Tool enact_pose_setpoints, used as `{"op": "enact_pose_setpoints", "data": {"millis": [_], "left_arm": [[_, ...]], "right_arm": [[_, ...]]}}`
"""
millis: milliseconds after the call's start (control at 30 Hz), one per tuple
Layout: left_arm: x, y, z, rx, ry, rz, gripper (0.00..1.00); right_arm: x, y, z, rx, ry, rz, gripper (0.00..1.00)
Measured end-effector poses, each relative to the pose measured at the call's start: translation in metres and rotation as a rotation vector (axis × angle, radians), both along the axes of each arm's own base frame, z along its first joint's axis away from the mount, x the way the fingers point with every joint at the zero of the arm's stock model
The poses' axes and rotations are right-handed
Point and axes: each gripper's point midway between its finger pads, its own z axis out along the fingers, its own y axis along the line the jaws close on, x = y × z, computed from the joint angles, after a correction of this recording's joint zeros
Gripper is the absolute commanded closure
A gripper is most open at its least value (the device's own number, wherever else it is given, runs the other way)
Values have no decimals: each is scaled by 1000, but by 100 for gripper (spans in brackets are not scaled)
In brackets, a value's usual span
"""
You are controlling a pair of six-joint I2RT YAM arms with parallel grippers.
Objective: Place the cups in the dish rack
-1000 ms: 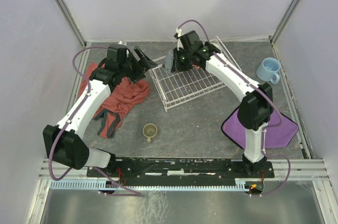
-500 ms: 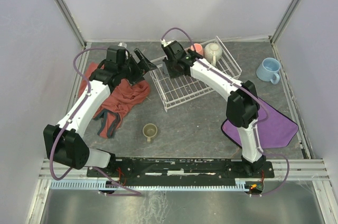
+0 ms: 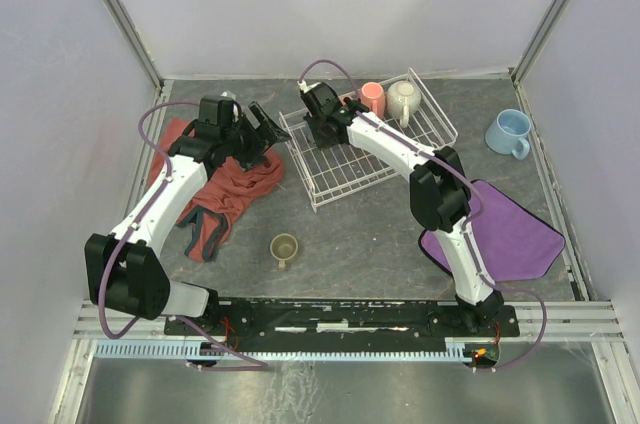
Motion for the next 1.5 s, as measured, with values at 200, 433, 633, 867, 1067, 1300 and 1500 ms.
{"op": "enact_pose_setpoints", "data": {"millis": [200,433,633,867,1067,1300,1500], "left_arm": [[0,2,-2,-8,1,-7,6],[2,8,-4,1,-4,-4,6],[1,11,-9,5,5,1,6],[-1,11,-15,7,17,-1,6],[-4,12,-16,14,16,-15,6],[-30,22,-27,68,47,-32,19],[-74,40,-45,153,105,-39,31]], "right_arm": [[9,3,-7,12,-13,-6,99],[23,1,-11,28,-42,-27,100],[34,2,-13,49,-69,-41,97],[36,3,-14,52,-75,-45,61],[36,2,-20,50,-72,-49,49],[30,-3,-29,46,-67,-54,43],[21,-10,-15,56,-73,-59,42]]}}
